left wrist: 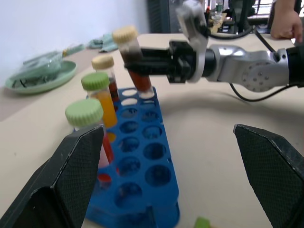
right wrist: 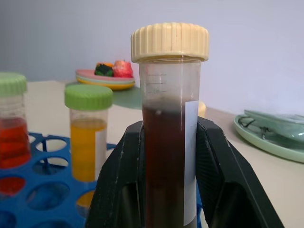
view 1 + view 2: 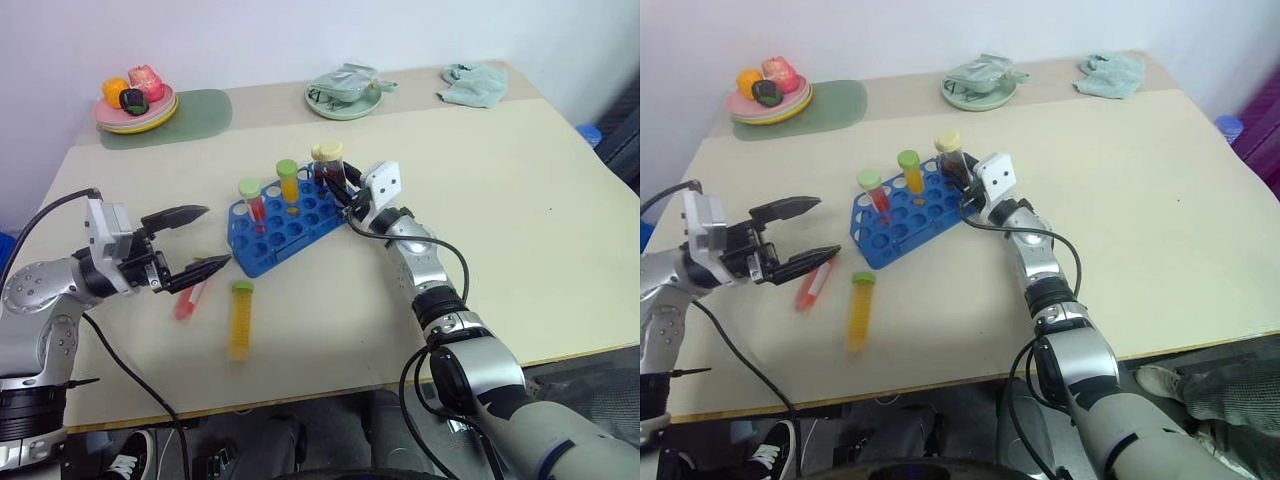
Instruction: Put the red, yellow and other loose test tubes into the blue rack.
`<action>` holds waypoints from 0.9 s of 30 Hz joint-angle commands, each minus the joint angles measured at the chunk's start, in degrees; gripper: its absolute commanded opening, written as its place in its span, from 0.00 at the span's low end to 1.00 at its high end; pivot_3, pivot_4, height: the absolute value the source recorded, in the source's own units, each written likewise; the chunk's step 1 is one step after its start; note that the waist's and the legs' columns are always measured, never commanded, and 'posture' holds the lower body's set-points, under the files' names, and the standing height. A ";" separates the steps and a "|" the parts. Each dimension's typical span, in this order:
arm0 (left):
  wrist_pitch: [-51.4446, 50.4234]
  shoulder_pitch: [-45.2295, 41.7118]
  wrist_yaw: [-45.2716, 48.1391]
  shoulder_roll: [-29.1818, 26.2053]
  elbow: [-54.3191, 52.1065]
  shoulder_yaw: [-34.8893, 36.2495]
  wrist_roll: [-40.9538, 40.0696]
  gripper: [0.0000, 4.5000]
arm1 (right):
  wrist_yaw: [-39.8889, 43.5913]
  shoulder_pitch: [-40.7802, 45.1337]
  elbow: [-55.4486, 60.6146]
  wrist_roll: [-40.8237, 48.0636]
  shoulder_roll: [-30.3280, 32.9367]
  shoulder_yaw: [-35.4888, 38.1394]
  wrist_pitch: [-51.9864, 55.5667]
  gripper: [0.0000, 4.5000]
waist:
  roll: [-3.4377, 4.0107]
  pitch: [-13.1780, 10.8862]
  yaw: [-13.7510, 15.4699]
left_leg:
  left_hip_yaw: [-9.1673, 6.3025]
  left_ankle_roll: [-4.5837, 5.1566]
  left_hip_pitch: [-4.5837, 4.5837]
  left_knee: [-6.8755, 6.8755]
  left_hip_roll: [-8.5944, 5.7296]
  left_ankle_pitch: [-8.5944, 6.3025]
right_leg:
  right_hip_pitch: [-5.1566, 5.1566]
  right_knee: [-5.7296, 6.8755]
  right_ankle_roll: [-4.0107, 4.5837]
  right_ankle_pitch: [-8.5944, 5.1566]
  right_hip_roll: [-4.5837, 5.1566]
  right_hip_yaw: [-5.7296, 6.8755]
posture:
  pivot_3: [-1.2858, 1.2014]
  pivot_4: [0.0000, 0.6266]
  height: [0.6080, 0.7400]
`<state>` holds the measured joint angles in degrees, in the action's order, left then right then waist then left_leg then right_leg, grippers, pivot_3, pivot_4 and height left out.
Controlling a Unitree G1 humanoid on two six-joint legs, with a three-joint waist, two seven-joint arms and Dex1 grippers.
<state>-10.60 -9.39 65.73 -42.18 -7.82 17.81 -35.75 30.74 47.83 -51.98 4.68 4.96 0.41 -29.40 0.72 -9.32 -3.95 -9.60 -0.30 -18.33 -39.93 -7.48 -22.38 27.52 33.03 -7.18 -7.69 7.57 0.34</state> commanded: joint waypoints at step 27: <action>0.15 -0.66 -0.73 -0.61 -1.10 1.81 -0.67 1.00 | 9.13 -0.69 4.93 11.26 -3.34 6.13 5.92 0.95 | 0.02 -0.01 -0.08 | 0.00 -0.03 0.00 0.00 0.05 -0.02 | 0.03 0.01 0.01 0.00 -0.04 0.00 | 0.52 0.24 1.00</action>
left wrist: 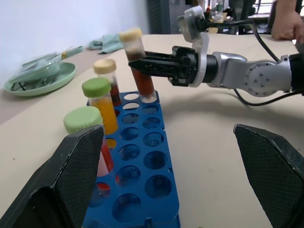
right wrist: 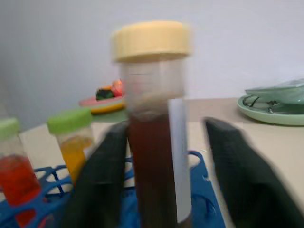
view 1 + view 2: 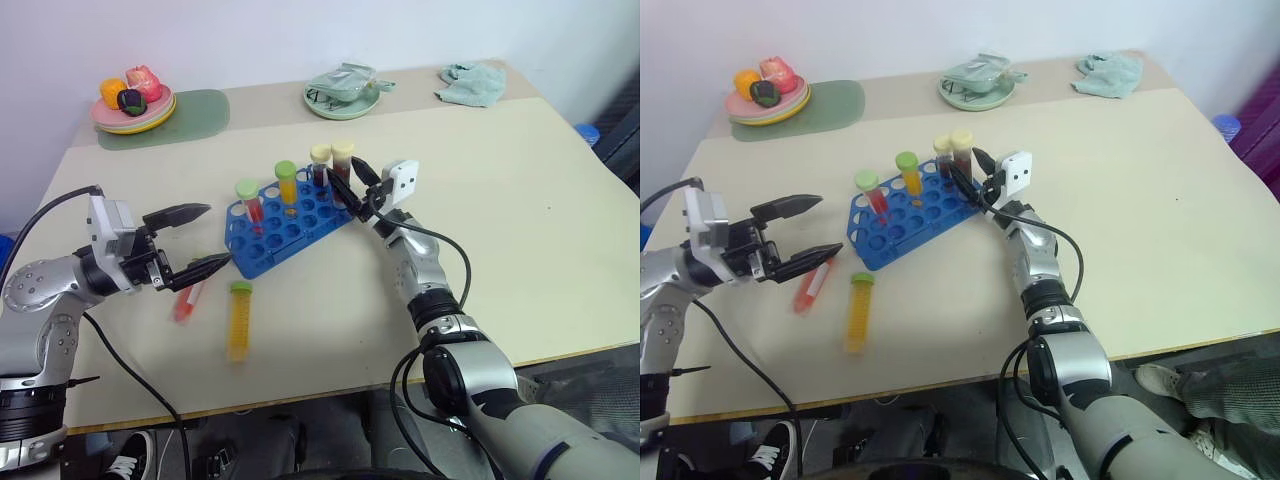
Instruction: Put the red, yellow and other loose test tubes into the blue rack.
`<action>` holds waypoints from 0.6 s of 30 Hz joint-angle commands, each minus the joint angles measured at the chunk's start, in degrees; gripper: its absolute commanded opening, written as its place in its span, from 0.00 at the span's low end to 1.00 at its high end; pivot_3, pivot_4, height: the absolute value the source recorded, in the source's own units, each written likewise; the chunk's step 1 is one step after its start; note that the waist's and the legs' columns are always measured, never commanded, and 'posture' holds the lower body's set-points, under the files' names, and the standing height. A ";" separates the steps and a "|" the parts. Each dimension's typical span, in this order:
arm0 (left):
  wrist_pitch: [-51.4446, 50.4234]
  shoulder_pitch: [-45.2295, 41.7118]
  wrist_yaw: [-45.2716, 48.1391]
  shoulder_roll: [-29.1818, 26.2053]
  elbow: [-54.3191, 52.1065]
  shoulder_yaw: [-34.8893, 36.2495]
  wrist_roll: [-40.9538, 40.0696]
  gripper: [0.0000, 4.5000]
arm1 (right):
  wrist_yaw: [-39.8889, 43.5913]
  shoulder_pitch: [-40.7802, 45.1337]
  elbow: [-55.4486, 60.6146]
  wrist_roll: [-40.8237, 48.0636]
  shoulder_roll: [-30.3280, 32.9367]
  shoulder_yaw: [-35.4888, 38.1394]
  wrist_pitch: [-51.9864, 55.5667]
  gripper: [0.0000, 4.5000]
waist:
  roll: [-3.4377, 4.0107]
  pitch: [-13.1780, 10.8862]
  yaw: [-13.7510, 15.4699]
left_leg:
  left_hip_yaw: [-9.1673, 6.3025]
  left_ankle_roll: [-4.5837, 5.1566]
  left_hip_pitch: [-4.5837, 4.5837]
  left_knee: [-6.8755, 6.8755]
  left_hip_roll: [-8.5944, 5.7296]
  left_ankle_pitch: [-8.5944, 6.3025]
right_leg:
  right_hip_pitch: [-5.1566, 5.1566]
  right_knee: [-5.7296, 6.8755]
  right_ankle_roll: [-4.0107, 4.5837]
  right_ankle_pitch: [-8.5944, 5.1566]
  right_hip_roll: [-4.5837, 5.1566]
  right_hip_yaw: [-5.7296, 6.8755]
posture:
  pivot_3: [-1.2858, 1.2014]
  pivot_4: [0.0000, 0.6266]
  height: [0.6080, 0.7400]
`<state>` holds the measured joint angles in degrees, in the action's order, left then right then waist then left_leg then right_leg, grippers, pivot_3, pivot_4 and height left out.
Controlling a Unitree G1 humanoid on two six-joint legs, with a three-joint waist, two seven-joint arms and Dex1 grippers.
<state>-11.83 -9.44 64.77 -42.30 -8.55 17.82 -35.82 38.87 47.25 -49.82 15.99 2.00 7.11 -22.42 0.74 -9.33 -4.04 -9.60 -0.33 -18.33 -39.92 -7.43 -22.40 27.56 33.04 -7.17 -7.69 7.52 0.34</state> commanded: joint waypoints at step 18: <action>-1.05 3.71 -1.86 -1.09 -6.04 3.05 -1.80 1.00 | 11.08 -9.17 26.79 3.40 14.37 -1.60 15.22 0.99 | 0.00 0.00 0.91 | 0.01 0.01 -0.02 -0.02 -0.02 -0.01 | -0.01 -0.02 0.00 0.00 0.02 0.00 | 0.52 0.24 1.00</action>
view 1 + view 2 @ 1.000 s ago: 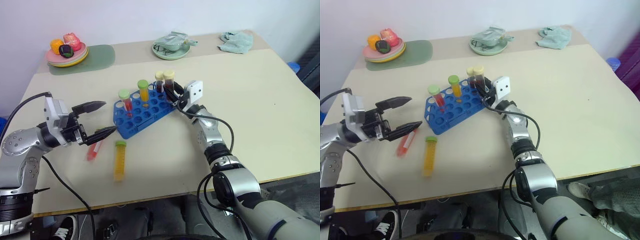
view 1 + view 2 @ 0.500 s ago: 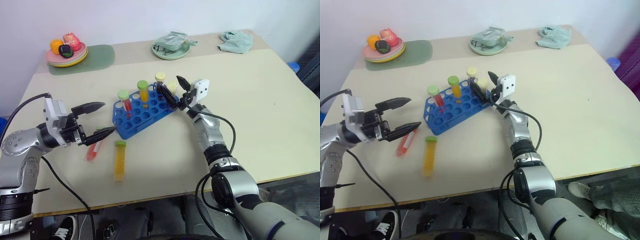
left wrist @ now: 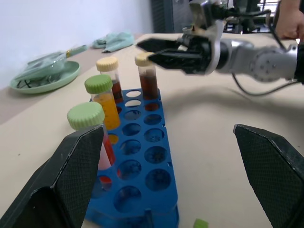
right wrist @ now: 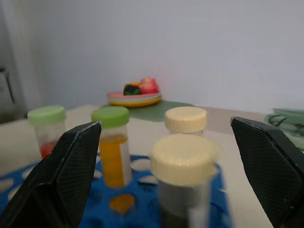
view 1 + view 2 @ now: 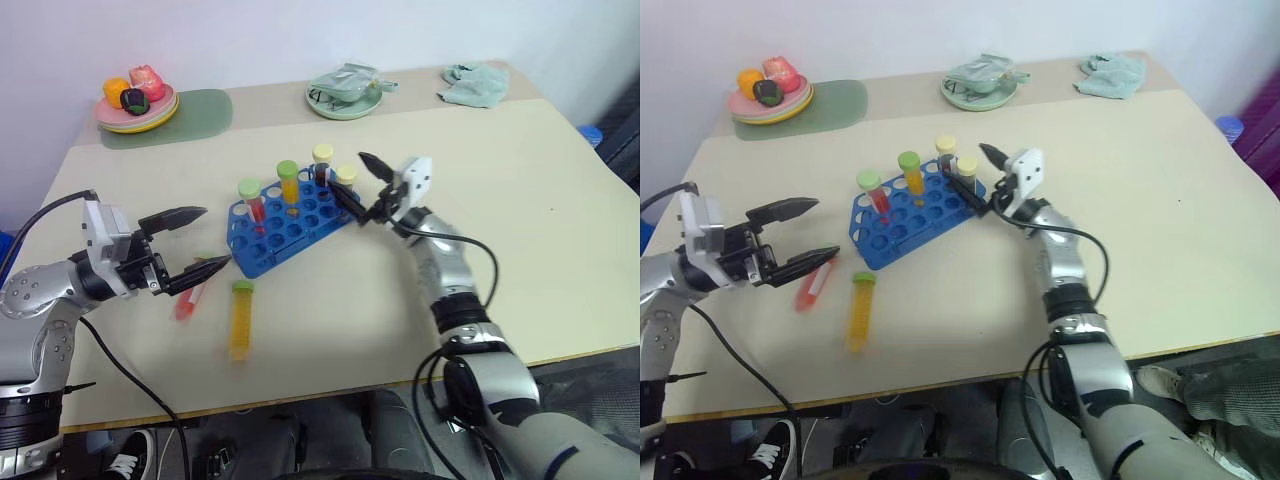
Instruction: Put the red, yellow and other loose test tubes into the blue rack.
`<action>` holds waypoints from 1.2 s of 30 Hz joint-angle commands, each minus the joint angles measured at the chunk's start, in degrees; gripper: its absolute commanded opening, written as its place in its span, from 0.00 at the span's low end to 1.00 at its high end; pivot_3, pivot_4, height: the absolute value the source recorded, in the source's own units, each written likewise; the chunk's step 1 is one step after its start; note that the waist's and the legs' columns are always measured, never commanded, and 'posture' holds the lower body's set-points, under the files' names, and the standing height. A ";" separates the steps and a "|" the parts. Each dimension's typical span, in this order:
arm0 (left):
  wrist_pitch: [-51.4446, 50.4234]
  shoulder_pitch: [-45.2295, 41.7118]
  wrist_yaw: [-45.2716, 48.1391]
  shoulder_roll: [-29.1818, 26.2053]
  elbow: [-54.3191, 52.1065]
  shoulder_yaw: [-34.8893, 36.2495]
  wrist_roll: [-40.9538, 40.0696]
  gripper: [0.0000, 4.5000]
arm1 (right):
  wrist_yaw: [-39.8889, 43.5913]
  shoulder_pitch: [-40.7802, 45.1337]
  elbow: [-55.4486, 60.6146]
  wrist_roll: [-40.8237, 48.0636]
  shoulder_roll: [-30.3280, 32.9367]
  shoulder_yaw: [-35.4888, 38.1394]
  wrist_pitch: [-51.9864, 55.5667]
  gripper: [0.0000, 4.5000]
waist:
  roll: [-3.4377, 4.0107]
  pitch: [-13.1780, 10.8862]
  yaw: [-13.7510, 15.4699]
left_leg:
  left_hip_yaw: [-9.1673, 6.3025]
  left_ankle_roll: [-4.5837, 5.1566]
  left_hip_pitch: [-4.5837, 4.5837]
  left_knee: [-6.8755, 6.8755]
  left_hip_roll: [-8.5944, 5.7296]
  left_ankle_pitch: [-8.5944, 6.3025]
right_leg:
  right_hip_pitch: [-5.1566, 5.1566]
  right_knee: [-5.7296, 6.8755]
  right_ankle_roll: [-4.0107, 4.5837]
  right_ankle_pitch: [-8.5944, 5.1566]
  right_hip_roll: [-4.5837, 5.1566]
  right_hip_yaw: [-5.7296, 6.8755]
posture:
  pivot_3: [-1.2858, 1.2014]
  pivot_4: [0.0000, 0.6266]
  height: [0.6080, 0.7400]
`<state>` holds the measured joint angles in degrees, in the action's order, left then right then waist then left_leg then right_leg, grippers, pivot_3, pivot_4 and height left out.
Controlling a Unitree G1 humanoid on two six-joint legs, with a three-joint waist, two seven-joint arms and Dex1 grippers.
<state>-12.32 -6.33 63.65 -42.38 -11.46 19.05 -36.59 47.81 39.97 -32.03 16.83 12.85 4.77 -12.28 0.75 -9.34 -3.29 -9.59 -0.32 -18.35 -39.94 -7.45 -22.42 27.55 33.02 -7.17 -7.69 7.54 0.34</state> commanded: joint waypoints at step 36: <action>-80.18 -13.26 -73.05 3.62 -30.29 5.30 -28.29 1.00 | 29.53 -13.57 37.98 20.23 38.85 2.56 39.81 0.99 | -0.28 -0.11 4.08 | 0.32 0.05 0.17 -0.14 0.10 -0.16 | -0.21 -0.05 0.02 0.04 -0.01 -0.11 | 0.52 0.24 1.00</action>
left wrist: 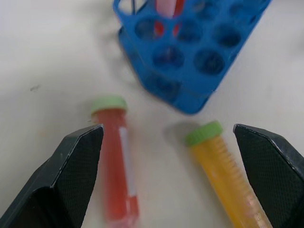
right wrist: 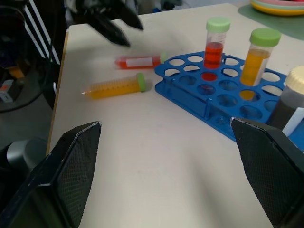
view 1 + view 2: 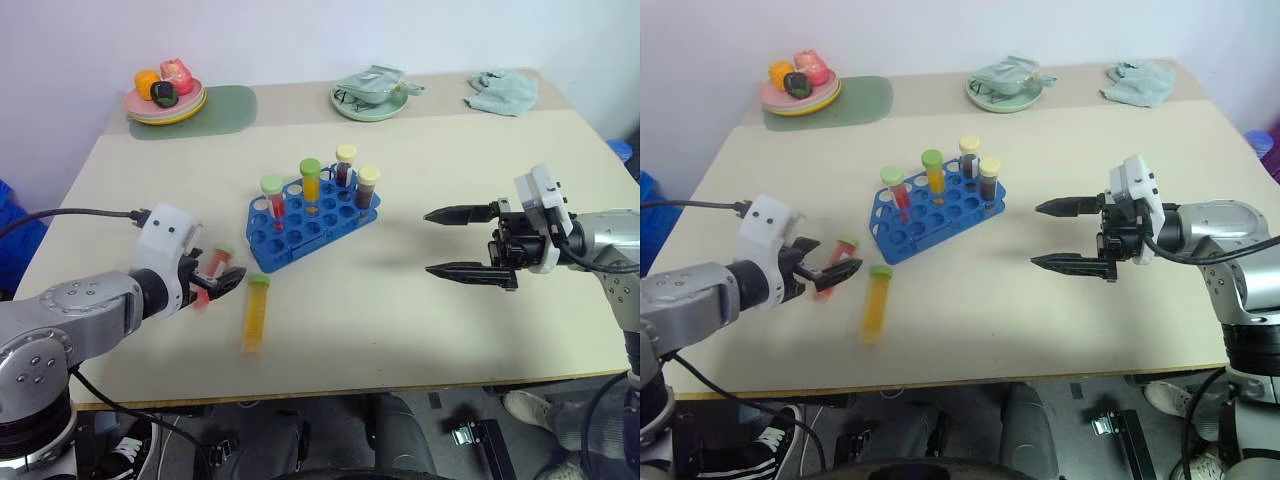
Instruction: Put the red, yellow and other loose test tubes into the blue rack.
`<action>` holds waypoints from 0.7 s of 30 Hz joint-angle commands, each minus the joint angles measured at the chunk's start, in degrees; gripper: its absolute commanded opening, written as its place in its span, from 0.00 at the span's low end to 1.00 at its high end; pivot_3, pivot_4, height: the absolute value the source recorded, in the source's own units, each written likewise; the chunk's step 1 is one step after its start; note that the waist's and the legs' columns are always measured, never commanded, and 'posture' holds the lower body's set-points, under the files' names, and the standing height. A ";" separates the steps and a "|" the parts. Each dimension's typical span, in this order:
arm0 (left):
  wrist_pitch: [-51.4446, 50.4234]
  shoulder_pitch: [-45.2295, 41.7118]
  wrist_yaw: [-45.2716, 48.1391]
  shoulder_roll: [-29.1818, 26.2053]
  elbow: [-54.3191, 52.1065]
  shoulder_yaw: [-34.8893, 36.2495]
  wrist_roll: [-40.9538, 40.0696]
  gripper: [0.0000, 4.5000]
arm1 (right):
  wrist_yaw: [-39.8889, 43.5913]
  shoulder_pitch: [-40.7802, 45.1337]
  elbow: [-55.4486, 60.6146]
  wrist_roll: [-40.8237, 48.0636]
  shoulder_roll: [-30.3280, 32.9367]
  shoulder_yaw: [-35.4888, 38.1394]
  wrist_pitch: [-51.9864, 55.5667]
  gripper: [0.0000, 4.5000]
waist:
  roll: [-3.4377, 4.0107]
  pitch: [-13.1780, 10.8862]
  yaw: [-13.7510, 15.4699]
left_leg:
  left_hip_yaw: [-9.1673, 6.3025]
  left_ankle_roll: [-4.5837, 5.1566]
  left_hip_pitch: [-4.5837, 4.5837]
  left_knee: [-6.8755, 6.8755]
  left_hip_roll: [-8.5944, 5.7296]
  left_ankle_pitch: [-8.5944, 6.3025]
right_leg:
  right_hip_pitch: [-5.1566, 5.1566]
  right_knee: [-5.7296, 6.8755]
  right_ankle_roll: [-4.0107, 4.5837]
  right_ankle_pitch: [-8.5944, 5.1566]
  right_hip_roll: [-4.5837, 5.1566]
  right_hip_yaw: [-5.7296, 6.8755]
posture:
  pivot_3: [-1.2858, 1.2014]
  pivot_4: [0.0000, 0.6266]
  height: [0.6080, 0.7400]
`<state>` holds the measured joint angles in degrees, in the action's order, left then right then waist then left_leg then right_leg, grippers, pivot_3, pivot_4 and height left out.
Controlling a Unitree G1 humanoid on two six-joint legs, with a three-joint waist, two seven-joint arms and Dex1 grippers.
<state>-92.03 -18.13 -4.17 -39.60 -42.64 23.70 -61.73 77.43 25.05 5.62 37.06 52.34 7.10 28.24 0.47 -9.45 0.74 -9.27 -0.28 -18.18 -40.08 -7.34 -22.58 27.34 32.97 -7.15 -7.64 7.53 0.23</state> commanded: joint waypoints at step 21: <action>34.50 4.42 -30.99 -27.86 11.72 -23.49 -51.27 1.00 | -2.30 1.32 1.26 -1.94 -3.47 -0.44 -1.88 0.99 | 0.02 -0.02 0.06 | 0.06 -0.08 0.03 0.01 0.01 0.00 | 0.06 0.07 0.02 -0.01 -0.06 -0.10 | 0.52 0.24 1.00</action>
<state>-59.70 -14.12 -35.73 -66.69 -29.43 0.66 -112.33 75.26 25.71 4.91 34.61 48.94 5.86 27.05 0.48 -9.46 0.80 -9.20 -0.35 -18.15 -40.06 -7.34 -22.59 27.41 33.04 -7.13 -7.66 7.47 0.12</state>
